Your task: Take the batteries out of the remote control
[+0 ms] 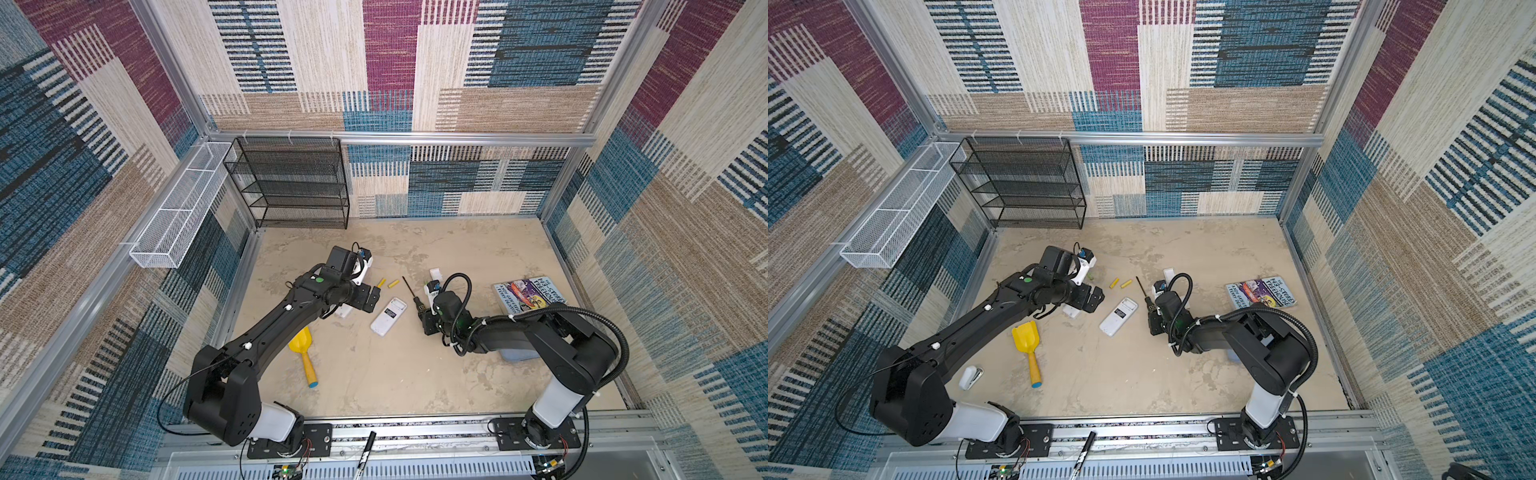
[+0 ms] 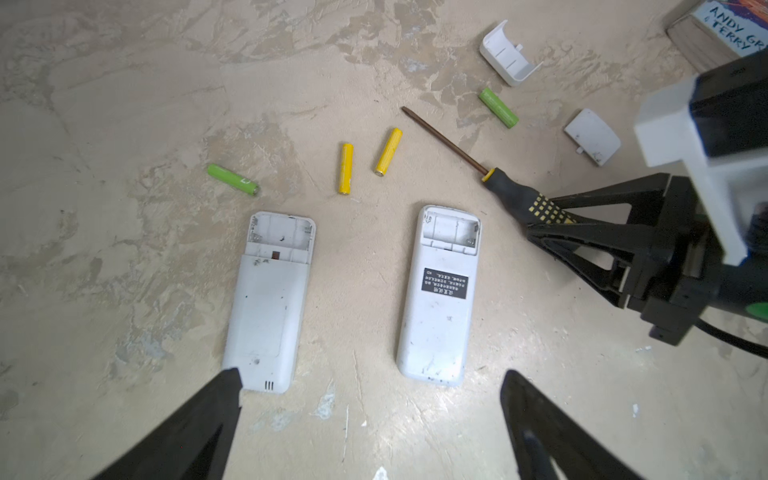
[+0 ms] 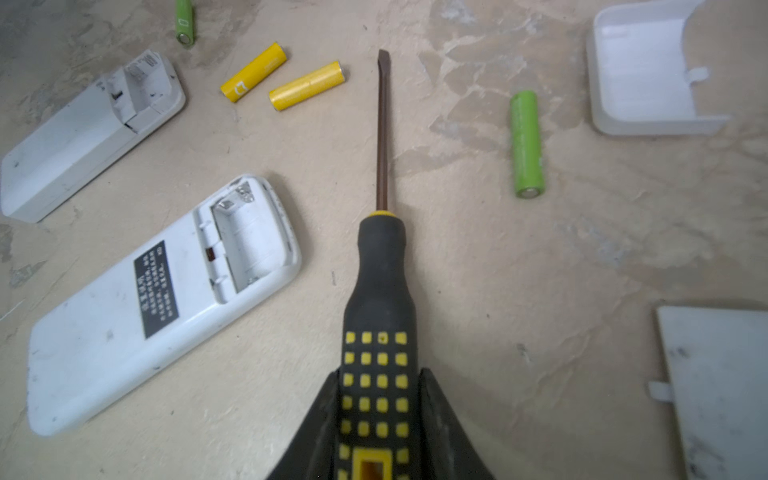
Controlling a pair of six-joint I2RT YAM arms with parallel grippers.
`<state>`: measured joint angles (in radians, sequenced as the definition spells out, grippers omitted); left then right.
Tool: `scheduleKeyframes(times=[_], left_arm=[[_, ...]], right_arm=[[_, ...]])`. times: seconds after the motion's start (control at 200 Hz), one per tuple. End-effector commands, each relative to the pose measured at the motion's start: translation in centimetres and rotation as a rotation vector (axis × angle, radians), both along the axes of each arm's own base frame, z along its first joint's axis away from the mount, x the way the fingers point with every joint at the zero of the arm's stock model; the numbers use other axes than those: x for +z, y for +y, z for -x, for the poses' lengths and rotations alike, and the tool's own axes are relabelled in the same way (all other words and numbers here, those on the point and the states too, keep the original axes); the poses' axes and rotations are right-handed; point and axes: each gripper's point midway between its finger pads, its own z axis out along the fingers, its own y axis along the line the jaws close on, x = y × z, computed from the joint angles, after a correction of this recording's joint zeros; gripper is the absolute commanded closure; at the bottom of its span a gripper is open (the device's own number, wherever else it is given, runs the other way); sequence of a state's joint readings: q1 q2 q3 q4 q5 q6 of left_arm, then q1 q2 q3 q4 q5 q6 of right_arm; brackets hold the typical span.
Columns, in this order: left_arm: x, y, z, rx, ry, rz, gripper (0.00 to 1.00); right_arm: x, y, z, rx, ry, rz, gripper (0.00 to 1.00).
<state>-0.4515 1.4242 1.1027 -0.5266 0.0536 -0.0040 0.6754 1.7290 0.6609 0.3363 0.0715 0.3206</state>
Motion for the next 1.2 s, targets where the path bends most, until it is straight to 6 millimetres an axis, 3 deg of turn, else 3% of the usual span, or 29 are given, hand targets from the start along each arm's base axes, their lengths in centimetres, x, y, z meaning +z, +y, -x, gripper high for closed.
scheduleKeyframes(times=[0.0, 0.11, 0.23, 0.351, 0.436, 0.606, 0.881, 1.037, 1.197], left_arm=[[0.7, 1.2, -0.5, 0.074, -0.055, 0.0, 0.0], [0.8, 2.1, -0.1, 0.097, -0.067, 0.0, 0.01], [1.3, 3.1, 0.2, 0.119, -0.082, 0.001, 0.0], [1.7, 4.2, 0.2, 0.152, -0.094, 0.0, 0.01], [1.8, 5.1, 0.1, 0.179, -0.098, -0.006, 0.01], [1.7, 6.8, -0.3, 0.245, -0.13, -0.012, 0.01], [0.3, 10.9, -1.3, 0.37, -0.186, -0.055, 0.01], [-0.6, 12.1, -1.7, 0.383, -0.211, -0.06, 0.01], [-1.0, 12.8, -2.2, 0.374, -0.26, -0.065, 0.01]], right_arm=[[-2.7, -0.8, 1.6, 0.016, 0.103, 0.063, 0.64], [-2.5, -0.5, 1.6, 0.03, 0.104, 0.063, 0.56], [-0.5, -0.6, 1.2, 0.031, 0.064, 0.066, 0.47], [2.3, -0.4, 0.6, 0.043, 0.008, 0.063, 0.27], [4.5, -0.3, 0.2, 0.052, -0.034, 0.063, 0.01], [8.5, -1.3, -0.6, 0.049, -0.116, 0.068, 0.0], [12.7, -8.8, -3.5, -0.046, -0.259, 0.087, 0.0], [13.2, -14.6, -5.0, -0.144, -0.306, 0.112, 0.0], [12.5, -19.0, -5.5, -0.2, -0.364, 0.115, 0.0]])
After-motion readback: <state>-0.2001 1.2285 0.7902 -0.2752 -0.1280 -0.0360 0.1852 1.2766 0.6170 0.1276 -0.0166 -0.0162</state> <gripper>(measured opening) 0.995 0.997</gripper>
